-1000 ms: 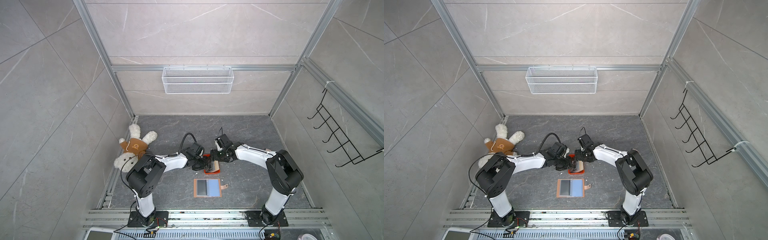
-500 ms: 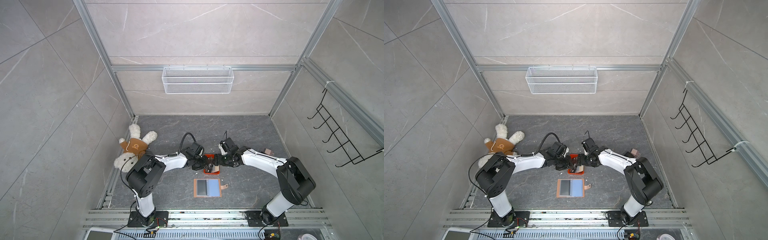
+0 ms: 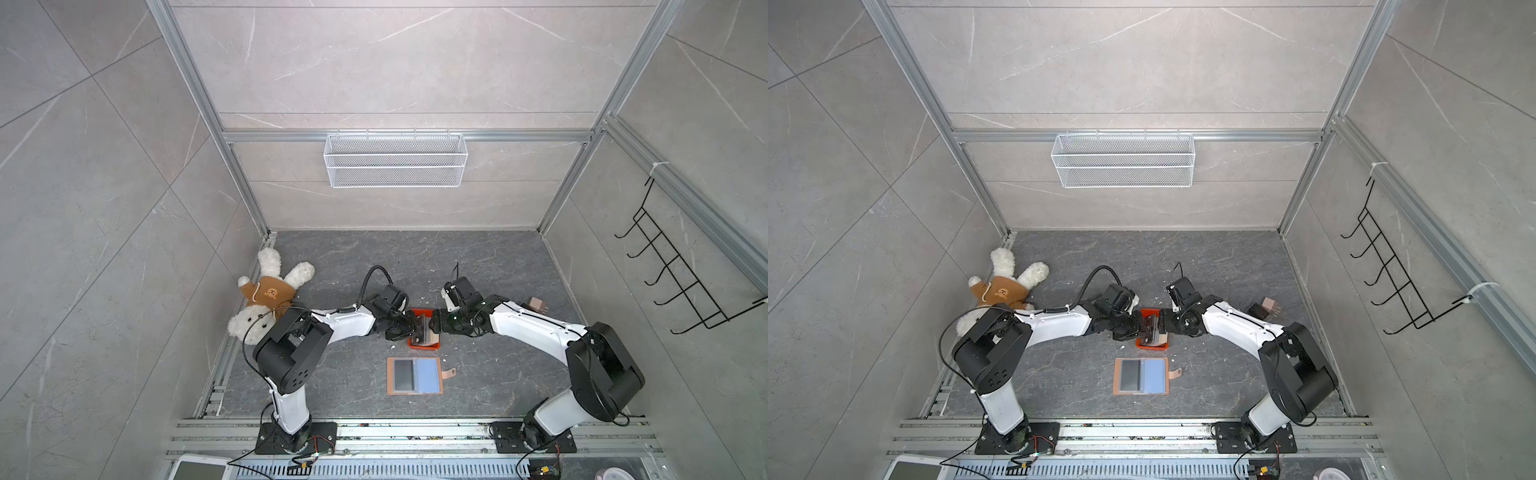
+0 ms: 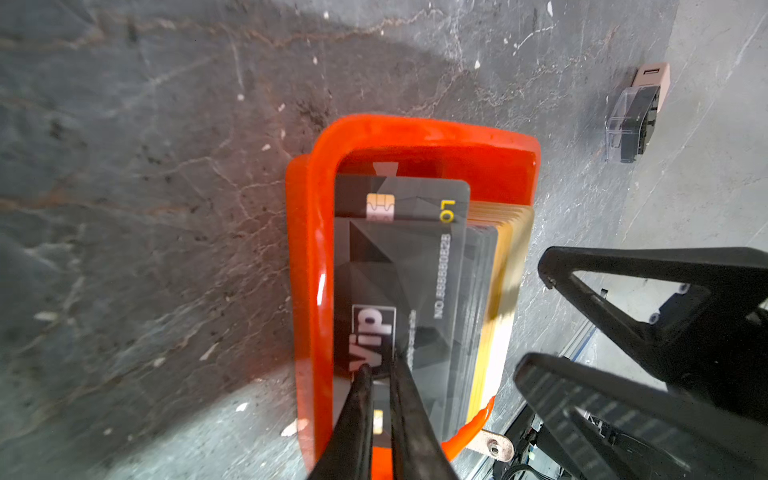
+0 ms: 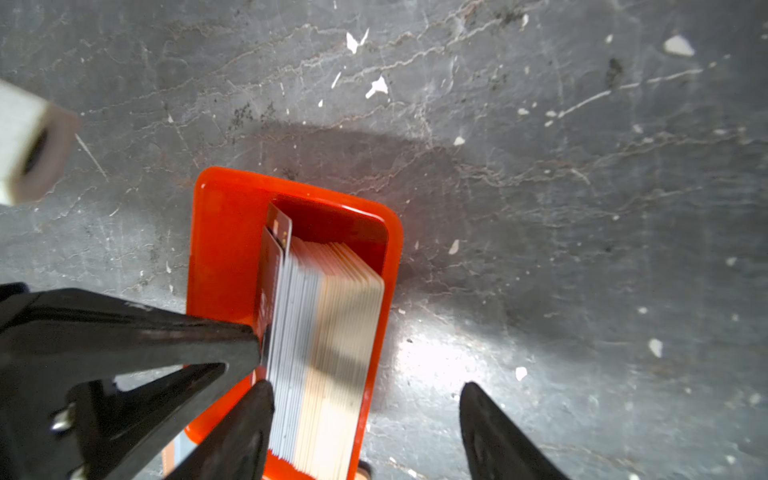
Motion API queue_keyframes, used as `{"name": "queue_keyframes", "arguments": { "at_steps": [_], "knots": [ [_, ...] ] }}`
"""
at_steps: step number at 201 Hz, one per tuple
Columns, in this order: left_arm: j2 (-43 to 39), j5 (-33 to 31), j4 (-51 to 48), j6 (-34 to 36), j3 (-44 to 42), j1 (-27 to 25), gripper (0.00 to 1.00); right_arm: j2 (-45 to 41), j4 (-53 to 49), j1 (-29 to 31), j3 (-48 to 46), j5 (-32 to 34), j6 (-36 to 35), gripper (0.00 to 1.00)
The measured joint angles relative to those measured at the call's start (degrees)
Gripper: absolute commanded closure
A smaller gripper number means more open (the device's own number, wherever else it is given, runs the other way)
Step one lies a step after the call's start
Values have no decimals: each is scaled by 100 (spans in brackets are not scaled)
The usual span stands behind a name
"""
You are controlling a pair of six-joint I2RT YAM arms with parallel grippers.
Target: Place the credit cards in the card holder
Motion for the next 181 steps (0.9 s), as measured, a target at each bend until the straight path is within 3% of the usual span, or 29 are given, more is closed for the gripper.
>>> {"name": "queue_keyframes", "arguments": {
  "at_steps": [68, 181],
  "knots": [
    [0, 7, 20, -9, 0, 0, 86, 188, 92, 0, 42, 55, 208, 33],
    [-223, -138, 398, -490, -358, -317, 86, 11, 619, 0, -229, -197, 625, 27]
  ]
}}
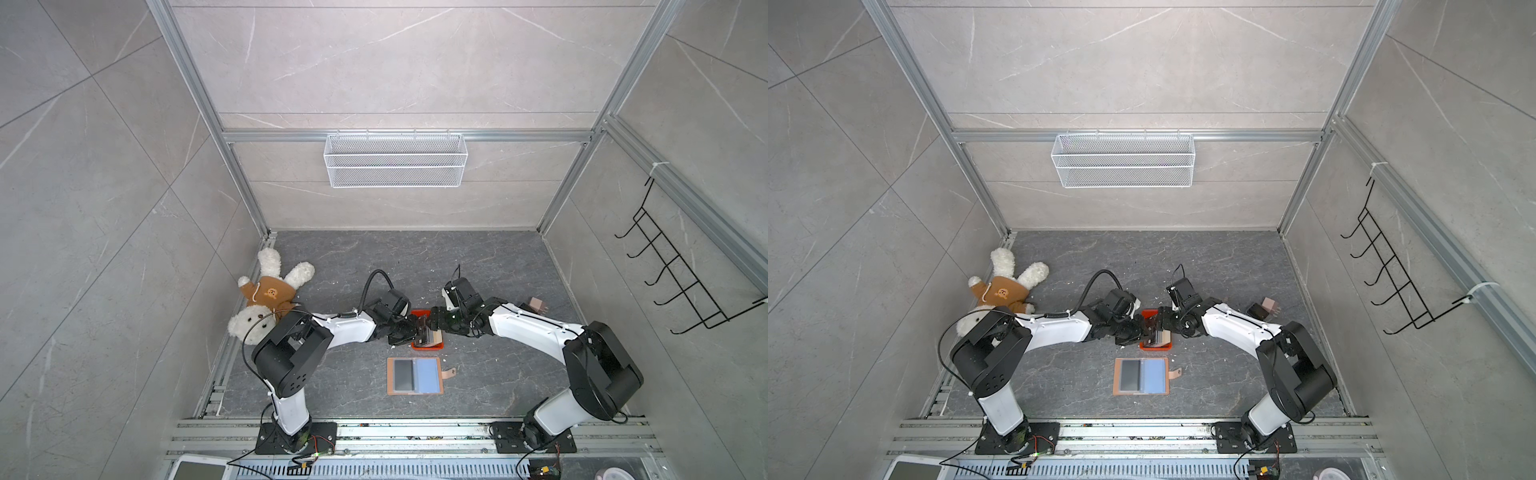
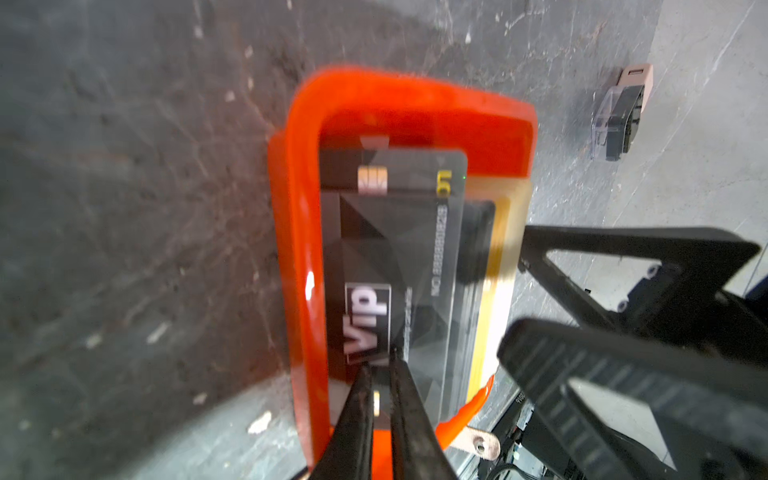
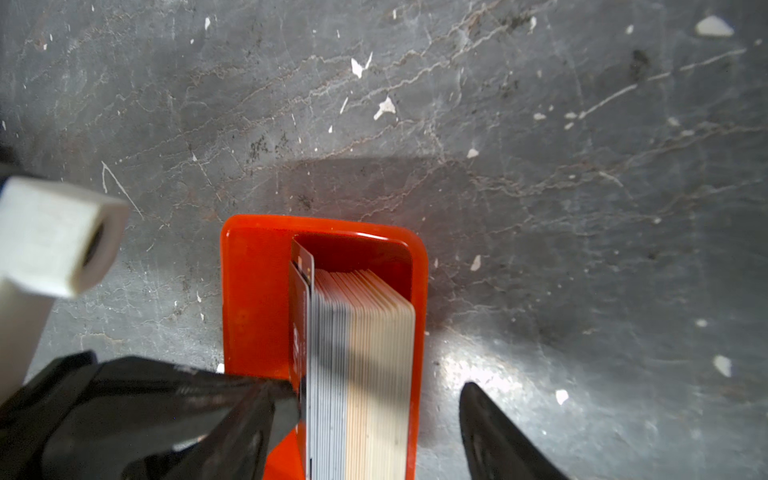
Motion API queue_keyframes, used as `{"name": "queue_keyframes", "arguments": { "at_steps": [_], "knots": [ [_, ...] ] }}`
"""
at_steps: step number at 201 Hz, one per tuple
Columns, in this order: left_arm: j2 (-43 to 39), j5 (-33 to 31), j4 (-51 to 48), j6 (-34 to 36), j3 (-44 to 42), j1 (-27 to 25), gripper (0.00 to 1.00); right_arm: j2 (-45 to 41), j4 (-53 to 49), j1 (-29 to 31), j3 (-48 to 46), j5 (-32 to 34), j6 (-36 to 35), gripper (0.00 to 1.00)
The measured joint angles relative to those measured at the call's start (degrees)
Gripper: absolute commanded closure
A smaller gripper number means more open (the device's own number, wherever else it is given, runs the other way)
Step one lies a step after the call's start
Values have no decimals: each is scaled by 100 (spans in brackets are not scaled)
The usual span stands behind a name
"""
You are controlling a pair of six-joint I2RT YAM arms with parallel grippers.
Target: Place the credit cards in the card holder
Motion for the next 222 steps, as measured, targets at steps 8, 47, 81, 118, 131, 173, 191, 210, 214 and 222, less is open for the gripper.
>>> {"name": "queue_keyframes", "arguments": {
  "at_steps": [8, 47, 81, 118, 131, 173, 191, 210, 214, 222],
  "knots": [
    [-94, -50, -68, -22, -15, -35, 86, -22, 13, 2, -44, -11, -2, 26],
    [-649, -404, -240, -66, -37, -138, 86, -133, 68, 0, -181, -22, -125, 25],
    [-1102, -625, -496, -17, -55, -138, 84, -179, 236, 2, -225, -7, -157, 23],
    [-1200, -627, -575, 142, -98, -92, 84, -184, 415, 2, -358, 0, -118, 15],
    [-1198, -612, -616, 219, -114, -68, 84, -184, 452, 11, -411, 2, -98, 14],
    [-1132, -450, -592, 461, -114, 28, 84, -321, 533, 120, -684, 26, 44, 16],
    [-962, -385, -579, 549, -83, 57, 84, -337, 538, 142, -682, 22, 42, 16],
    [-719, -323, -584, 610, -2, 68, 84, -343, 538, 177, -682, 22, 35, 16],
    [-682, -326, -584, 627, 15, 68, 84, -343, 535, 190, -682, 24, 26, 16],
    [-608, -323, -599, 647, 76, 70, 84, -352, 533, 210, -682, 22, 17, 16]
  ]
}}
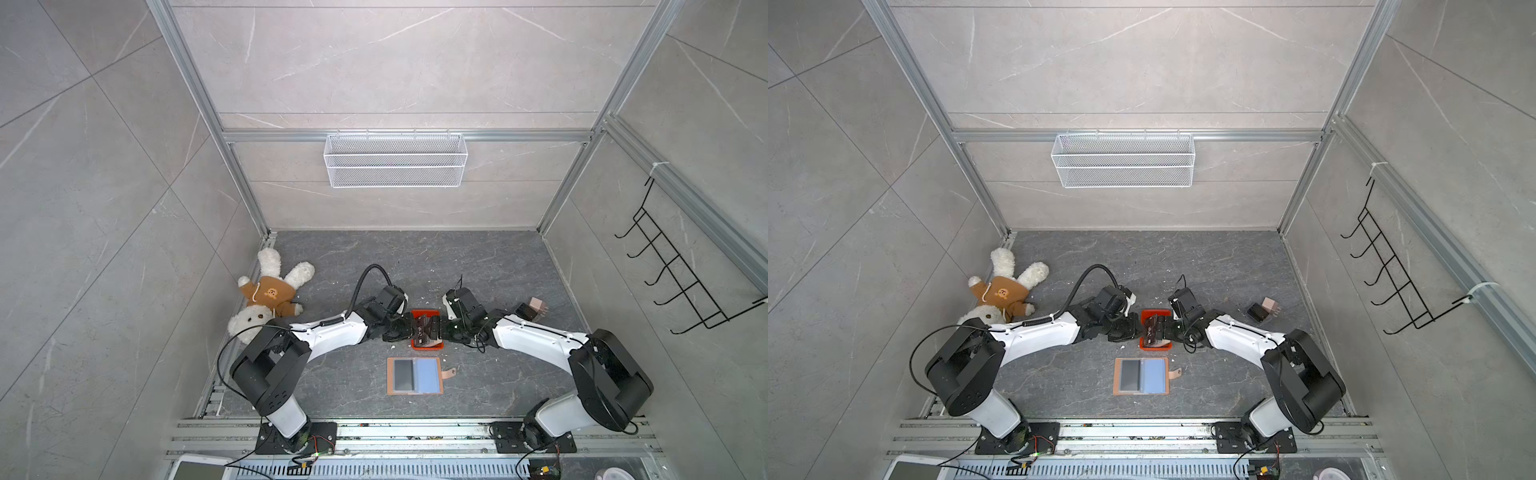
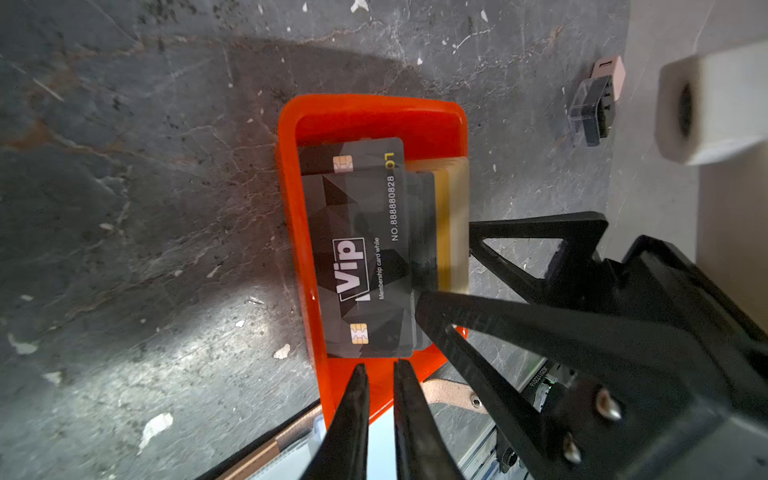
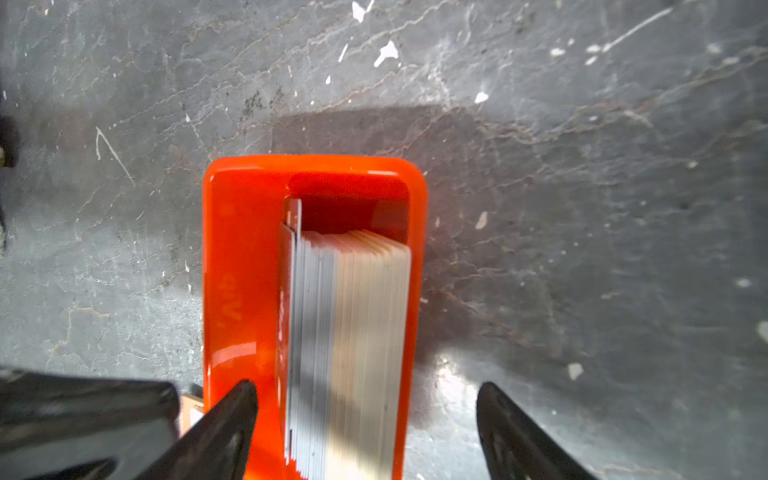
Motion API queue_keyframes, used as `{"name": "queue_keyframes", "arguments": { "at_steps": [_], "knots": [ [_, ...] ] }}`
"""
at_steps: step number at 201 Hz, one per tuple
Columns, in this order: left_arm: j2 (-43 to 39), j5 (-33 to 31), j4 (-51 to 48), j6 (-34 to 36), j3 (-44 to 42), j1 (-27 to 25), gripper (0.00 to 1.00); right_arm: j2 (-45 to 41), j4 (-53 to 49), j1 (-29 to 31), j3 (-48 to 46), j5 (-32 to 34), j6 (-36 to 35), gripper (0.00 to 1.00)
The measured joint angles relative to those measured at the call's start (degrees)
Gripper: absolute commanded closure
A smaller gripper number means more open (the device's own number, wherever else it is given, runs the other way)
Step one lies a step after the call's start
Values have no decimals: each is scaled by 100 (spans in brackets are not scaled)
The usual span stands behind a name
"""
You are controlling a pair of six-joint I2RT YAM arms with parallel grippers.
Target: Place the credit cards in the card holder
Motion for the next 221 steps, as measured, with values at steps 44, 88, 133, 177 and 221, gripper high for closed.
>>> {"name": "queue_keyframes", "arguments": {
  "at_steps": [44, 88, 133, 177, 221],
  "knots": [
    [372, -11, -9, 111, 439, 13, 84, 4, -42, 24, 0, -22, -114, 16],
    [673, -28, -98, 168, 640, 46, 84, 225, -33, 42, 33, -85, -149, 16],
    [898, -33, -170, 210, 693, 74, 84, 317, -33, 79, 31, -107, -149, 17],
    [929, -35, -175, 212, 691, 76, 85, 302, -107, 79, 31, 13, -127, 17],
    [929, -28, -151, 212, 671, 79, 85, 109, -275, 83, 31, 240, -101, 18]
  ]
}}
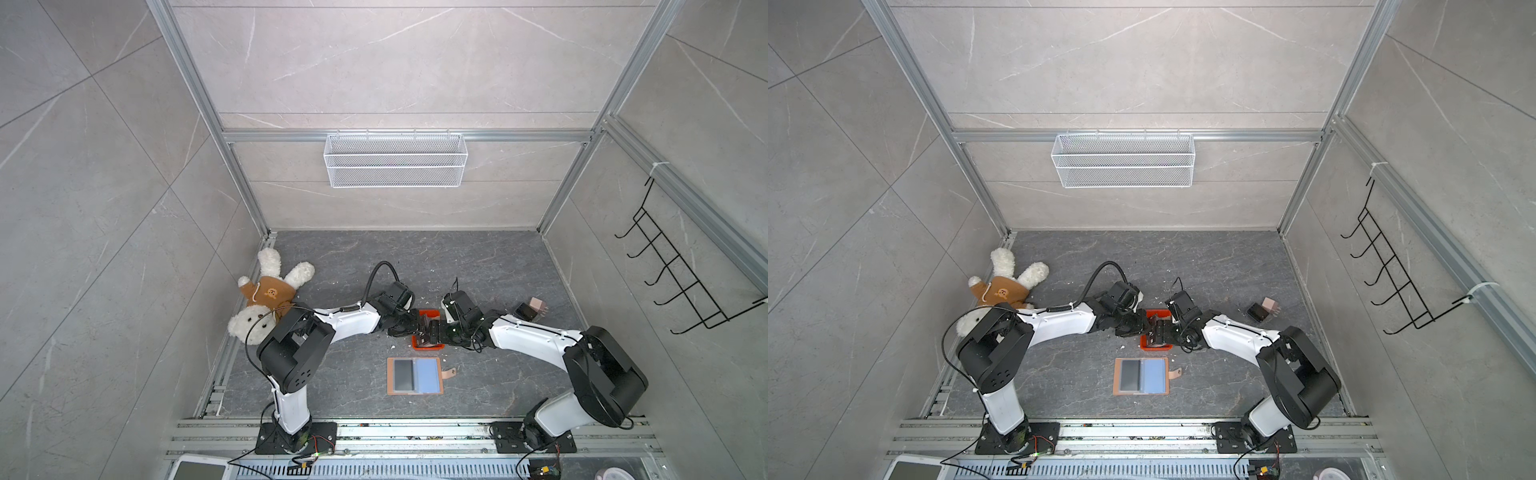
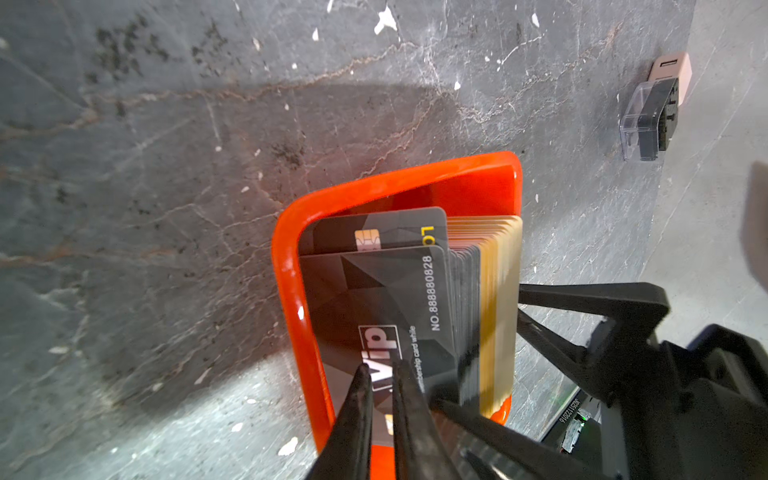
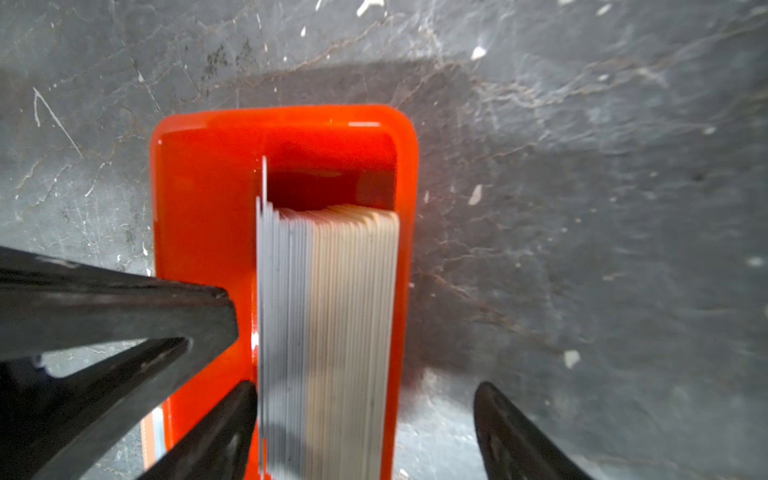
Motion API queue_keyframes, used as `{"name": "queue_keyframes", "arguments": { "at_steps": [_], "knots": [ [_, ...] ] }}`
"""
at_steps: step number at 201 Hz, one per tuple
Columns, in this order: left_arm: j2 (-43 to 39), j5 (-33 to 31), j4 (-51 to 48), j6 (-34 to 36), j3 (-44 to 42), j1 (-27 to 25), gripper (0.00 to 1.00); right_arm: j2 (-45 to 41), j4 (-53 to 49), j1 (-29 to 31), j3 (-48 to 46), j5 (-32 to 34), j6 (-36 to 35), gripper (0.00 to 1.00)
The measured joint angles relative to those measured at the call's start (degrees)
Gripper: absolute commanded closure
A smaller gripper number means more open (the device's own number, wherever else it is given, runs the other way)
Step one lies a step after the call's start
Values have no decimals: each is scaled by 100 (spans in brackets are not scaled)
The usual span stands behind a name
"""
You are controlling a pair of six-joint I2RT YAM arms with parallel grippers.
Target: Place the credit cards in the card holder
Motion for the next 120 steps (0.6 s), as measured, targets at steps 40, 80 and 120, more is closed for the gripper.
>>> {"name": "queue_keyframes", "arguments": {
  "at_steps": [40, 80, 120],
  "knots": [
    [-4, 20, 55, 0, -37, 0, 86, -96, -129, 0, 22, 111, 15, 18],
    [-33, 50, 205, -4, -144, -2, 86, -94, -304, -31, 168, 201, 13, 19],
    [-37, 76, 236, -7, -199, 0, 85, -94, -442, -79, 328, 282, 13, 19]
  ]
}}
